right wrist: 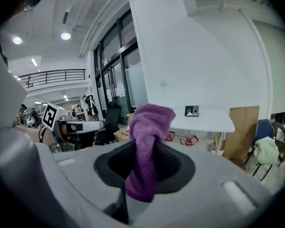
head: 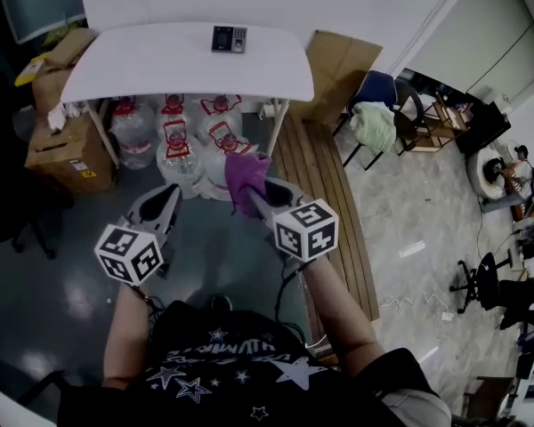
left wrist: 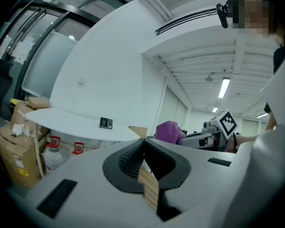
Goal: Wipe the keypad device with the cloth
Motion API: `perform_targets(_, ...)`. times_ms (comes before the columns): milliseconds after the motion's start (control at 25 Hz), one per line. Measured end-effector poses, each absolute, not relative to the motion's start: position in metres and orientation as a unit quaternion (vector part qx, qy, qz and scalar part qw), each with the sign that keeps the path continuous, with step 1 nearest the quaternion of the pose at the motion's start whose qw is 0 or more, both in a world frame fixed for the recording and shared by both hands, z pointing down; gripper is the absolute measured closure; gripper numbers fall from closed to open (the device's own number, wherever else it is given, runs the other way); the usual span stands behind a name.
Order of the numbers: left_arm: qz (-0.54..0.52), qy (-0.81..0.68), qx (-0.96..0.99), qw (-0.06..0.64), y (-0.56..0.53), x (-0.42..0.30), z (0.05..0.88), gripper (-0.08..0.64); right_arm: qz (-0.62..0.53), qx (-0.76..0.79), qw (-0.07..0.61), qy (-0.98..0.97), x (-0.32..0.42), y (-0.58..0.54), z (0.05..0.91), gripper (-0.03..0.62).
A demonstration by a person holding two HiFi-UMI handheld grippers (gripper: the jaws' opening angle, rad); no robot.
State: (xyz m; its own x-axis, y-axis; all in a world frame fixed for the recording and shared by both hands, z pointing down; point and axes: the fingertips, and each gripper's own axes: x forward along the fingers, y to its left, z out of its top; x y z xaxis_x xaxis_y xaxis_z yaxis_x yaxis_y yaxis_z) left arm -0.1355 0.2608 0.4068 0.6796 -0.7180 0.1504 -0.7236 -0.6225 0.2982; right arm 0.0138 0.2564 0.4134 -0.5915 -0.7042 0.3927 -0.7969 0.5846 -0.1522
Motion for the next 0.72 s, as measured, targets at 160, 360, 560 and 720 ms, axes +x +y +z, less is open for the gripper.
perform_targets(160, 0.008, -0.405, 0.898, 0.171, 0.259, -0.133, 0.404, 0.551, 0.158, 0.436, 0.153, -0.873, 0.029, 0.253, 0.413, 0.494)
perform_targets(360, 0.005, -0.406, 0.898, 0.170, 0.254, -0.130, 0.403, 0.551, 0.182, 0.458, 0.125, -0.861, 0.034, 0.241, 0.422, 0.494)
perform_targets(560, 0.008, -0.405, 0.898, 0.173, 0.241, -0.139, 0.409, 0.551, 0.182, 0.480, 0.111, -0.851, 0.036, 0.222, 0.423, 0.494)
perform_targets(720, 0.009, -0.400, 0.898, 0.183, 0.218, -0.142, 0.415, 0.551, 0.182, 0.488, 0.117, -0.846, 0.034, 0.205, 0.425, 0.494)
